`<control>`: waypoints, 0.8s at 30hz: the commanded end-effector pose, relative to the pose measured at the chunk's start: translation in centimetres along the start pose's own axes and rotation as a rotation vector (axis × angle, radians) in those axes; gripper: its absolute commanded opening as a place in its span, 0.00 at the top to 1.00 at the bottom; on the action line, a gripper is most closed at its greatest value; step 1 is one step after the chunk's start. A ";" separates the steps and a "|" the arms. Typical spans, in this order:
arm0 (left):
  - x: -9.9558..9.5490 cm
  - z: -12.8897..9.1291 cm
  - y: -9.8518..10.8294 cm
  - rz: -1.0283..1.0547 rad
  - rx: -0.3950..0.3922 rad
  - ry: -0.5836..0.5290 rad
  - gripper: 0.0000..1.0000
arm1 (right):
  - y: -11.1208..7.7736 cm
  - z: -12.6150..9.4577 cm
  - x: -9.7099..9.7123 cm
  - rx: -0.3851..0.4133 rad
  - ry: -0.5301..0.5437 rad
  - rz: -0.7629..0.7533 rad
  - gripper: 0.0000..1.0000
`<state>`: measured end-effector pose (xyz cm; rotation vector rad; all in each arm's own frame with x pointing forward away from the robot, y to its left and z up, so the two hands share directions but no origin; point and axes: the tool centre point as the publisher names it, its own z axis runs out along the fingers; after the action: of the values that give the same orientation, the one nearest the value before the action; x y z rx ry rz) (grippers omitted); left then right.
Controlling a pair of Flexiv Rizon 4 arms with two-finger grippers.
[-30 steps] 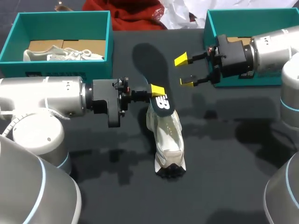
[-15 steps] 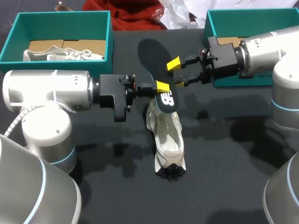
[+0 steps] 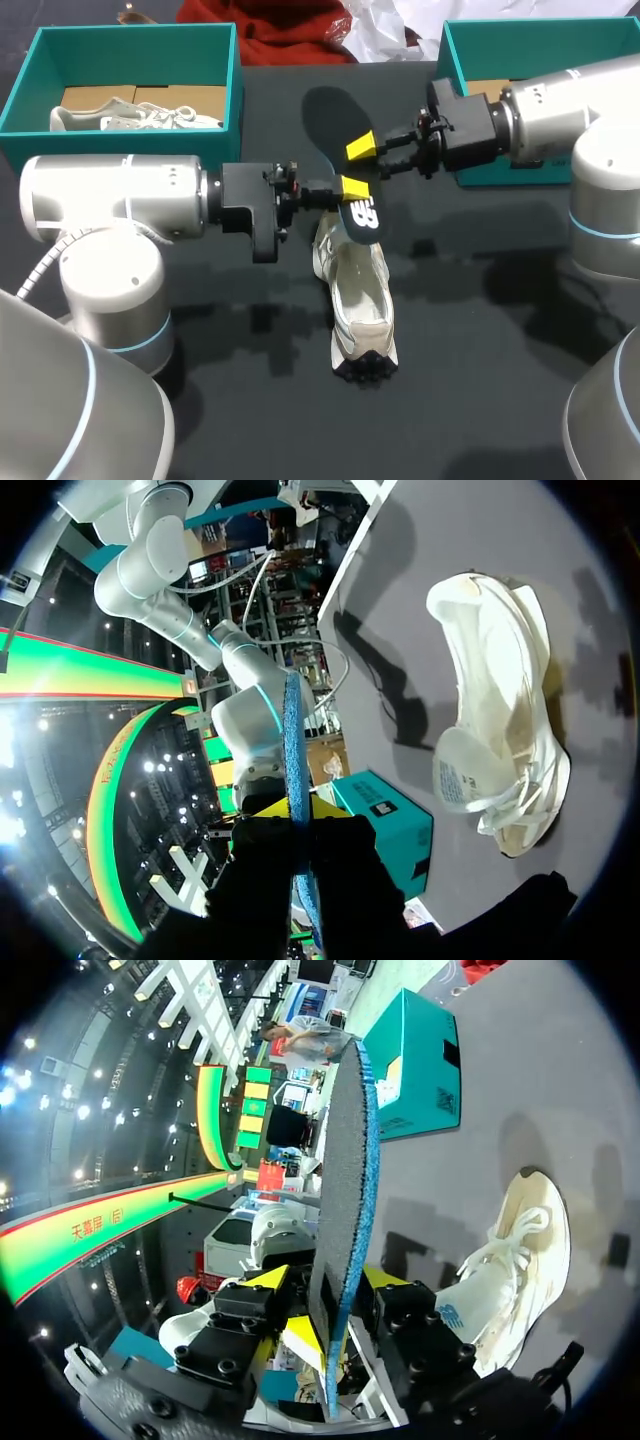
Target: Take the shoe out of the shoebox, open the shoe tongue, remove and reinsert the insole, then place the shoe into the shoebox
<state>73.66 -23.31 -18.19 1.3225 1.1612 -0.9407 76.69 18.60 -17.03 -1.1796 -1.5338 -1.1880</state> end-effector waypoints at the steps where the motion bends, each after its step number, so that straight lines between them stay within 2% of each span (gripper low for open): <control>1: 0.2 0.7 0.2 0.002 0.001 -0.003 1.00 | -0.1 0.3 0.0 -0.001 0.000 0.004 0.62; 5: 0.3 0.7 0.3 0.003 0.004 -0.003 1.00 | -0.1 0.5 0.0 0.003 0.004 0.008 0.73; 9: 0.3 0.6 0.5 0.002 0.004 -0.005 1.00 | -0.1 0.5 -0.1 0.009 0.008 0.016 0.78; 12: 0.3 0.5 0.7 0.004 0.005 -0.004 1.00 | -0.1 0.5 -0.3 0.010 0.012 0.024 0.85; 15: 0.4 0.4 0.8 0.006 0.003 -0.003 1.00 | -0.2 0.5 -0.4 0.010 0.014 0.025 1.00; 24: 0.4 0.5 0.4 0.005 0.006 -0.004 1.00 | -0.6 0.3 -0.4 0.008 0.016 0.018 1.00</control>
<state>74.23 -23.58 -18.49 1.3284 1.1542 -0.9452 76.48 18.80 -17.58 -1.1691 -1.5115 -1.1739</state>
